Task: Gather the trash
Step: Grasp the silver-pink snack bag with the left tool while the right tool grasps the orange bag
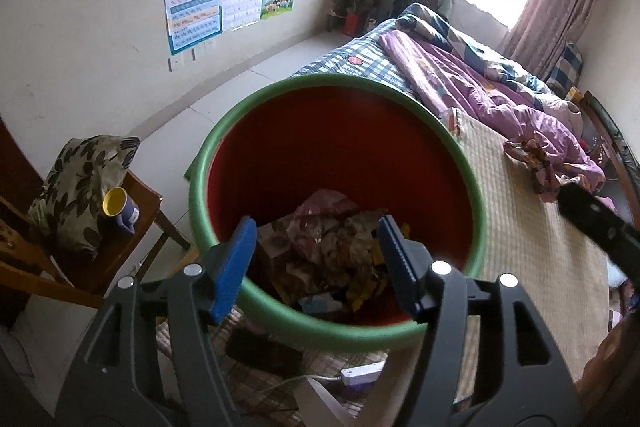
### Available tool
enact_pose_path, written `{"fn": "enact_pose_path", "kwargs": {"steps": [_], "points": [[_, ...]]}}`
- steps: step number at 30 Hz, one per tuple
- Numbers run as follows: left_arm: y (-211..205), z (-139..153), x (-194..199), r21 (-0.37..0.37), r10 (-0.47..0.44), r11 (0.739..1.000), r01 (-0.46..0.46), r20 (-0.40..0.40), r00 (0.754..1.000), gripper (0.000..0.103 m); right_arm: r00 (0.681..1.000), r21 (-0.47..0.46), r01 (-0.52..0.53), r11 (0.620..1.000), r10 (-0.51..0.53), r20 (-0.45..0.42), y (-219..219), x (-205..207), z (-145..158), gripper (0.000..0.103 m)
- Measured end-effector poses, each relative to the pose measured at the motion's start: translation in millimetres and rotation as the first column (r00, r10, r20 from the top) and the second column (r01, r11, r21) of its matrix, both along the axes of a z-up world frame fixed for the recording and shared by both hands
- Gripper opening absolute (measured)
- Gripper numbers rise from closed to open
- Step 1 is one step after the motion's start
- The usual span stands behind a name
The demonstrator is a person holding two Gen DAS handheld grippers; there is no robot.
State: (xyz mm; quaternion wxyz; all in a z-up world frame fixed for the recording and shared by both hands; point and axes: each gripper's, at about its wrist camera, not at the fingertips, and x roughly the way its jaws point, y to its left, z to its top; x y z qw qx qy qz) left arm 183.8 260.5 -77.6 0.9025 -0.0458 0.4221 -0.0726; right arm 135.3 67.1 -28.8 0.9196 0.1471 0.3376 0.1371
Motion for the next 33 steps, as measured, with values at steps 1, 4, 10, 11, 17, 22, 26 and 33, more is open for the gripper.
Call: {"fn": "enact_pose_path", "kwargs": {"steps": [1, 4, 10, 11, 17, 22, 26, 33], "points": [[-0.1, 0.6, -4.6, 0.003, 0.006, 1.0, -0.006, 0.001, 1.0, 0.061, 1.0, 0.002, 0.002, 1.0, -0.002, 0.006, -3.3, -4.6, 1.8, 0.054], [0.8, 2.9, -22.4, 0.007, 0.04, 0.999, -0.04, 0.003, 0.999, 0.061, 1.0, 0.022, 0.005, 1.0, -0.005, 0.02, -19.1, -20.2, 5.8, 0.054], [-13.5, 12.0, -65.6, 0.008, 0.104, 0.994, -0.105, 0.013, 0.994, 0.061, 0.999, 0.052, -0.005, 0.999, 0.003, 0.035, -57.8, -50.7, 10.6, 0.054], [-19.5, 14.9, -73.8, 0.008, 0.11, 0.994, -0.11, 0.019, 0.994, 0.061, 0.999, 0.054, -0.004, 0.999, 0.002, 0.038, -64.8, -55.5, 11.1, 0.054], [-65.0, 22.1, -100.8, -0.014, 0.092, 0.996, -0.092, 0.039, 0.995, 0.061, 0.996, 0.035, 0.059, 0.998, -0.061, 0.06, -137.5, -85.3, 15.7, 0.054], [-124.2, 22.6, -114.7, -0.032, 0.019, 0.999, -0.018, 0.038, 0.999, 0.061, 0.984, -0.006, 0.167, 0.986, -0.167, 0.065, -215.7, -101.0, 12.9, 0.055], [-167.6, 31.5, -122.7, -0.05, -0.049, 0.997, 0.052, 0.058, 0.997, 0.061, 0.955, -0.065, 0.291, 0.954, -0.286, 0.076, -280.1, -95.5, 10.5, 0.064], [-239.1, 65.5, -97.0, -0.134, -0.12, 0.981, 0.137, 0.126, 0.985, 0.072, 0.949, -0.269, 0.299, 0.916, -0.314, -0.014, -328.4, -20.1, -34.1, 0.069]]}}
